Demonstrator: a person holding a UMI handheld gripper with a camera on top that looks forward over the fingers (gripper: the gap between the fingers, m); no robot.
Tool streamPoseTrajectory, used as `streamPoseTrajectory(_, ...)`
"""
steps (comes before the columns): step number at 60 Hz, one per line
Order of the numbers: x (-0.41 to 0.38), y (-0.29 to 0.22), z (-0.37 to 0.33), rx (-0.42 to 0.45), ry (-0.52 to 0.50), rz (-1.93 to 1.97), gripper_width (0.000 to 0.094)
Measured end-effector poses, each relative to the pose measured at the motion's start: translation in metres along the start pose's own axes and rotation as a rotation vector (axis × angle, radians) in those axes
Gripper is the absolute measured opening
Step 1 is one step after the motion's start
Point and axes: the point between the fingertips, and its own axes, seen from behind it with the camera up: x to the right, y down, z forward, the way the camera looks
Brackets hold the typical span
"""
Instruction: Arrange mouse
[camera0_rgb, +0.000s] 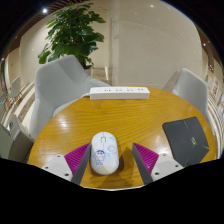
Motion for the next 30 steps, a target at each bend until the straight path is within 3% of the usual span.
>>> streamPoseTrajectory(4,-0.001,-0.002,0.001,0.002,-0.009,-0.007,0.0793)
streamPoseTrajectory(8,-0.008,-0.002,0.001,0.001,-0.023,-0.032,0.0465)
streamPoseTrajectory(17,-0.009,-0.003,-0.007,-0.014,-0.007,-0.078,0.0361)
streamPoseTrajectory(21,-0.008,-0.015,-0.024,-0.007,-0.012,-0.034,0.0359)
streamPoseTrajectory(30,0.032,-0.103,-0.084,0.14,-0.014,0.013,0.0358)
